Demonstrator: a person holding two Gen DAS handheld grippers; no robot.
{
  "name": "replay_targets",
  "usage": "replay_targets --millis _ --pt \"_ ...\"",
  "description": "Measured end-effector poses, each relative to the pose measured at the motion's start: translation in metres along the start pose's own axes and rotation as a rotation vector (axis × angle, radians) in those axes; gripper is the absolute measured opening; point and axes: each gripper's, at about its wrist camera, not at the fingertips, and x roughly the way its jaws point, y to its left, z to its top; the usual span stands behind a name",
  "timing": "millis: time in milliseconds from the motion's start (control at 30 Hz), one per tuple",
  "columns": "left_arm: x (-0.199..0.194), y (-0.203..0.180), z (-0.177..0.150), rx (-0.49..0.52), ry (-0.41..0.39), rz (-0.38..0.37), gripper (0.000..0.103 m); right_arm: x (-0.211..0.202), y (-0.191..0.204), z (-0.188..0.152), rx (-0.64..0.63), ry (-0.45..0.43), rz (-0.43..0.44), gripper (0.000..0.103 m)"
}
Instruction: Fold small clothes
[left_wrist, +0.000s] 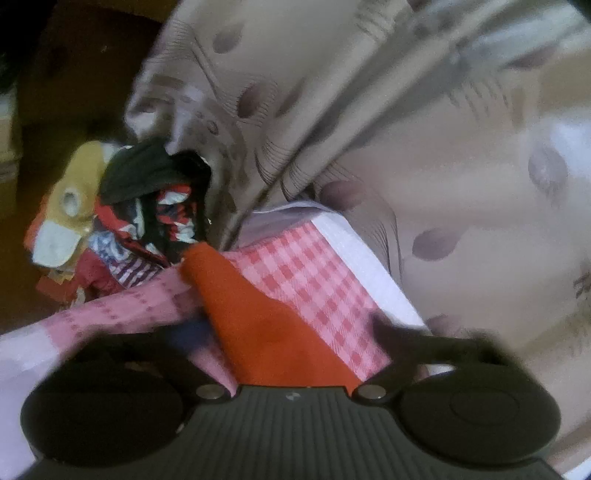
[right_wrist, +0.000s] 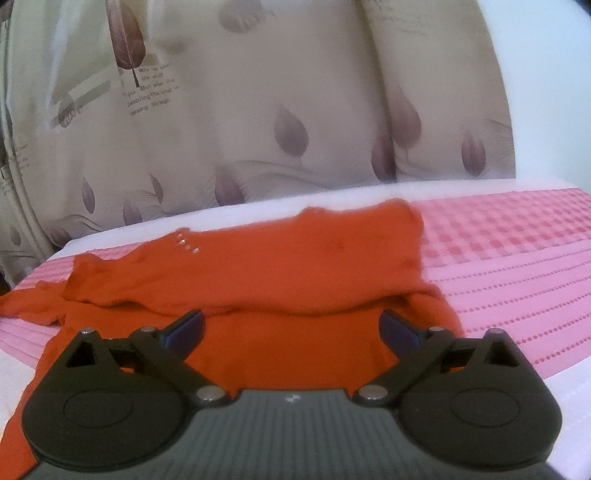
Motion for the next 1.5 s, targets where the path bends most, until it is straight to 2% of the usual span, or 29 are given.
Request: replay_targets --millis 33,67,133,233,400,533,733,867,1033,1133,1233,1267,1300,1333,1367,1400,1433,1500 --pt "0.009 0.001 0.0 -0.022 0.055 0.02 0.009 0.0 0.0 0.0 0.003 -0.001 0.004 0.101" --pt "0.008 0.0 -0.001 -0.037 0.033 0.019 0.002 0.0 -0.001 0.0 0.009 -0.001 0.008 0.101" --pt "-0.004 -0.015 -0.002 0.012 -0.045 0.017 0.002 -0.001 -0.004 0.0 0.027 -0.003 0.017 0.101" --pt "-0.027 -0.049 0.0 0.039 -0.092 -0.062 0.002 -0.004 -0.011 0.0 0.069 -0.019 0.051 0.101" --pt "-0.07 -0.155 -0.002 0.186 -0.137 -0.221 0.002 -0.012 -0.031 -0.003 0.2 -0.071 0.112 0.101" --pt "-0.095 -0.251 -0.028 0.307 -0.119 -0.347 0.002 -0.017 -0.043 -0.006 0.276 -0.102 0.139 0.101" --pt "-0.099 -0.388 -0.114 0.45 0.038 -0.546 0.002 -0.022 -0.053 -0.009 0.332 -0.132 0.167 0.101" --pt "-0.076 -0.448 -0.192 0.564 0.171 -0.604 0.002 -0.027 -0.064 -0.011 0.384 -0.153 0.204 0.101" --pt "-0.021 -0.481 -0.291 0.643 0.38 -0.617 0.002 -0.037 -0.086 -0.019 0.522 -0.229 0.213 0.101" --pt "0.014 -0.483 -0.338 0.671 0.472 -0.594 0.003 -0.037 -0.1 -0.023 0.614 -0.249 0.219 0.101" --pt "0.038 -0.475 -0.376 0.686 0.547 -0.62 0.005 -0.035 -0.109 -0.026 0.676 -0.257 0.233 0.101" --pt "0.044 -0.473 -0.384 0.69 0.56 -0.625 0.016 -0.035 -0.111 -0.026 0.69 -0.26 0.236 0.101" --pt "0.05 -0.471 -0.391 0.689 0.572 -0.631 0.041 -0.033 -0.114 -0.027 0.702 -0.262 0.241 0.101" --pt "0.054 -0.468 -0.389 0.681 0.572 -0.637 0.057 -0.033 -0.115 -0.027 0.708 -0.263 0.244 0.101" --pt "0.055 -0.463 -0.386 0.663 0.553 -0.641 0.087 -0.033 -0.115 -0.027 0.71 -0.264 0.247 0.101" --pt "0.05 -0.459 -0.383 0.644 0.523 -0.65 0.103 -0.034 -0.116 -0.028 0.711 -0.267 0.249 0.101" --pt "0.041 -0.453 -0.378 0.616 0.483 -0.671 0.102 -0.035 -0.116 -0.028 0.71 -0.268 0.251 0.101" --pt "0.033 -0.442 -0.361 0.574 0.468 -0.692 0.103 -0.034 -0.116 -0.028 0.709 -0.271 0.254 0.101"
